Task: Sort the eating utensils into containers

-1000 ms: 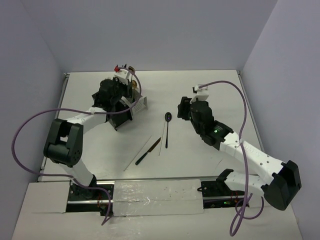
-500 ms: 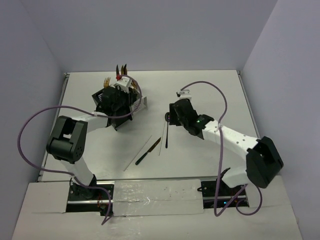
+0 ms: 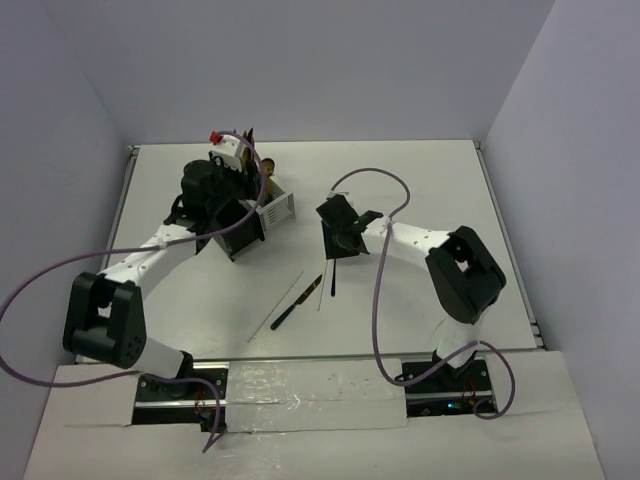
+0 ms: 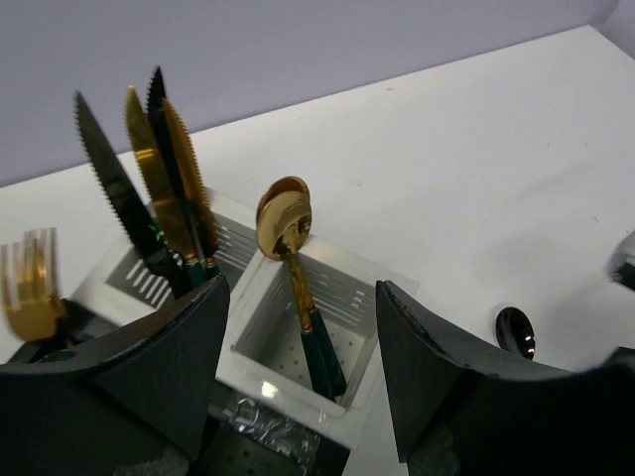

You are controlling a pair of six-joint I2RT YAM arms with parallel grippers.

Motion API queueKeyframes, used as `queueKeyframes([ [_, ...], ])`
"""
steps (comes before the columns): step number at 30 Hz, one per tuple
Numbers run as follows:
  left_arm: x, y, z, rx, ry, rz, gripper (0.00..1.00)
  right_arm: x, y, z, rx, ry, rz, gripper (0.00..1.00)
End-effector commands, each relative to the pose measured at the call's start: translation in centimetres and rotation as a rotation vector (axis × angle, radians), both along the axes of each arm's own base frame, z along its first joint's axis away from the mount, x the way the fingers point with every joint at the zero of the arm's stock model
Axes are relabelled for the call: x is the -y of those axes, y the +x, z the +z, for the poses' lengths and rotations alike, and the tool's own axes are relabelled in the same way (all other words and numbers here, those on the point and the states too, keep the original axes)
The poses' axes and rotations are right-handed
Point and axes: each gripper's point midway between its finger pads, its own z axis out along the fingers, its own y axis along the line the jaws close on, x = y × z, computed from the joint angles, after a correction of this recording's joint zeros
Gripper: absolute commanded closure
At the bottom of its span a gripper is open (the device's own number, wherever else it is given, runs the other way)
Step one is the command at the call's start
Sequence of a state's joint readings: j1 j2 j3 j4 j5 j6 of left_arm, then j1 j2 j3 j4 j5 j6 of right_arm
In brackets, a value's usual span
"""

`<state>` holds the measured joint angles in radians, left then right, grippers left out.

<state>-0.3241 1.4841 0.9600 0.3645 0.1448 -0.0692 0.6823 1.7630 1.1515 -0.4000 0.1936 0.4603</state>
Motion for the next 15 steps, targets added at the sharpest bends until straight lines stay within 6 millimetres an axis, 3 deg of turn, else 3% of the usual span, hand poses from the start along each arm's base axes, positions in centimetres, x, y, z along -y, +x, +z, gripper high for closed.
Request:
queueKeyframes([
  [1, -2.2, -1.6, 2.9, -0.006, 0.026, 0.047, 0.30, -0.2, 0.4, -0.5, -0.042, -0.022, -0.010, 0.55],
  [7, -4.4, -5.0, 4.1, 0.059, 0.094, 0.063, 0.30, -0.2, 0.7, -2.6, -0.088, -0.040, -0.017, 0.58],
  [11, -6.4, -5.7, 3.0, 0.005, 0.152, 0.109, 0.30, 0.3, 1.3, -4.0, -0.117, -0.066, -0.031, 0.58],
  [15, -9.4, -6.0, 1.7, -0.014, 0.193, 0.188, 0.30, 1.4, 1.6, -4.3, -0.129, -0.116, -0.057, 0.74],
])
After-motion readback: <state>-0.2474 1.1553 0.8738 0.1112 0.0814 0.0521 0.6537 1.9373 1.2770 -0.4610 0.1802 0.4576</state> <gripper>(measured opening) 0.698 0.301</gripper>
